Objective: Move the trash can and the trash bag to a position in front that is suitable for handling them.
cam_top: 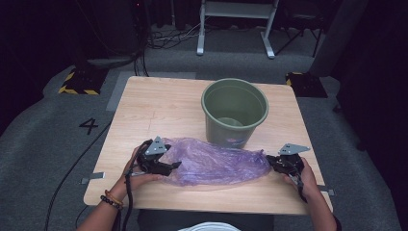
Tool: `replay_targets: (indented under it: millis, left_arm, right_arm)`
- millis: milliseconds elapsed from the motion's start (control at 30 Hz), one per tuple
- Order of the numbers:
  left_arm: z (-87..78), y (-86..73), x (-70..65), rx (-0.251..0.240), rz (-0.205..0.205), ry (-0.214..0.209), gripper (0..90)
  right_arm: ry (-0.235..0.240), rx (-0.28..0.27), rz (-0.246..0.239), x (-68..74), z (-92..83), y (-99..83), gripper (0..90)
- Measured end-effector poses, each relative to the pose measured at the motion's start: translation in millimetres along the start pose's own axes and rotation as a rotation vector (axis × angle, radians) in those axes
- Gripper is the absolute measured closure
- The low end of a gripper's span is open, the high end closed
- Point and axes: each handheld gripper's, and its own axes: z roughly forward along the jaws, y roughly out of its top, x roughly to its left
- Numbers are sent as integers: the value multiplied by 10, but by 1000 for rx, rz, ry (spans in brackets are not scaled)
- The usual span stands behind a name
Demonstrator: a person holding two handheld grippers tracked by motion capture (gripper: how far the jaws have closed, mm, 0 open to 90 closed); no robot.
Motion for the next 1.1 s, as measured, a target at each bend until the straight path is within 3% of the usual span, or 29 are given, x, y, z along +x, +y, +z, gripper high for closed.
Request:
replay_targets:
  millis: [33,167,233,300,400,533,567,667,800,900,1100]
  left_arm:
    - [-6,-62,88,18,-2,11,244]
    - [24,-155,240,37,-36,-15,244]
    - [41,-180,286,64,-37,0,243]
    - [45,-208,330,66,-48,12,243]
    - [40,-254,389,66,-67,11,243]
    - [51,-291,422,75,-75,11,243]
    - [69,-307,425,81,-73,20,243]
    - [90,-334,443,96,-70,23,240]
    - [118,-368,462,117,-96,12,229]
    - [133,-387,468,122,-103,9,209]
    - [143,-419,429,102,-88,32,193]
  right_arm:
    - [-20,-5,14,-65,-15,-21,796]
    - [-71,-13,39,-162,-36,-56,751]
    - [-101,-14,40,-200,-41,-63,740]
    - [-155,-10,49,-253,-49,-67,697]
    - [-196,-14,72,-324,-53,-84,685]
    - [-229,-17,88,-369,-56,-89,612]
    - [-255,-21,96,-376,-57,-84,537]
    - [-269,-49,112,-384,-94,-80,462]
    - [-266,-119,122,-368,-215,-54,380]
    - [-301,-167,134,-356,-320,-20,301]
    - [-299,-219,163,-313,-523,36,274]
